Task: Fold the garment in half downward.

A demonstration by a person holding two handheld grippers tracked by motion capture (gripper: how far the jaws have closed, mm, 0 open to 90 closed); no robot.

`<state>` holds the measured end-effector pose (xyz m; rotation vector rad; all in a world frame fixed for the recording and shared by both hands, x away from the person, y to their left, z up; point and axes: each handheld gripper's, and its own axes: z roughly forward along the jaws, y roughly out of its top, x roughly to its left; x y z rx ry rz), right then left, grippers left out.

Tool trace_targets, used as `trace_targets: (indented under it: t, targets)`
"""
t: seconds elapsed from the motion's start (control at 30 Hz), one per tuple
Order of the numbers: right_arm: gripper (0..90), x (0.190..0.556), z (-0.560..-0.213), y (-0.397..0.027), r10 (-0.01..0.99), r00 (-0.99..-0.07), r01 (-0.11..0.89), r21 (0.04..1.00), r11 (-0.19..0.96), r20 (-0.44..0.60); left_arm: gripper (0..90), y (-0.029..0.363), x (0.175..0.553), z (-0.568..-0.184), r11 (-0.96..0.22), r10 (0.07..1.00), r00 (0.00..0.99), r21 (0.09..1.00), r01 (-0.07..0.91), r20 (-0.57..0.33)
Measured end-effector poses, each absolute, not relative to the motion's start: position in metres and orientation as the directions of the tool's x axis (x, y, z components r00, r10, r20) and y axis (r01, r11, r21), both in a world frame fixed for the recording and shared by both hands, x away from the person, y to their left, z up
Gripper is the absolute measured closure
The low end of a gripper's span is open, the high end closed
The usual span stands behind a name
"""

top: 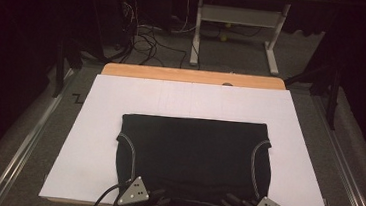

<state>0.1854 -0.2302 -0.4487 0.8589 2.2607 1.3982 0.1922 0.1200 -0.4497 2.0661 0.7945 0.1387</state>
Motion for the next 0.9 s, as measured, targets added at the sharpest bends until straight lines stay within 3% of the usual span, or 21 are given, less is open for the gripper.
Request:
trace_targets:
  t: [0.17,0.4,0.9]
  targets:
    - [64.1,0.187,-0.449,-0.231,0.667,-0.745,0.316,0.892,0.323,0.023,53.9,0.123,0.193,-0.448,-0.383,0.601,0.777,0.786,0.485,-0.186]
    - [59.9,0.189,-0.451,-0.231,0.684,-0.729,0.326,0.891,0.315,0.025,47.7,0.127,0.194,-0.445,-0.351,0.606,0.772,0.806,0.477,-0.193]
    - [44.3,0.197,-0.453,-0.234,0.726,-0.687,0.351,0.892,0.286,0.037,40.2,0.145,0.220,-0.447,-0.314,0.653,0.738,0.826,0.467,-0.169]
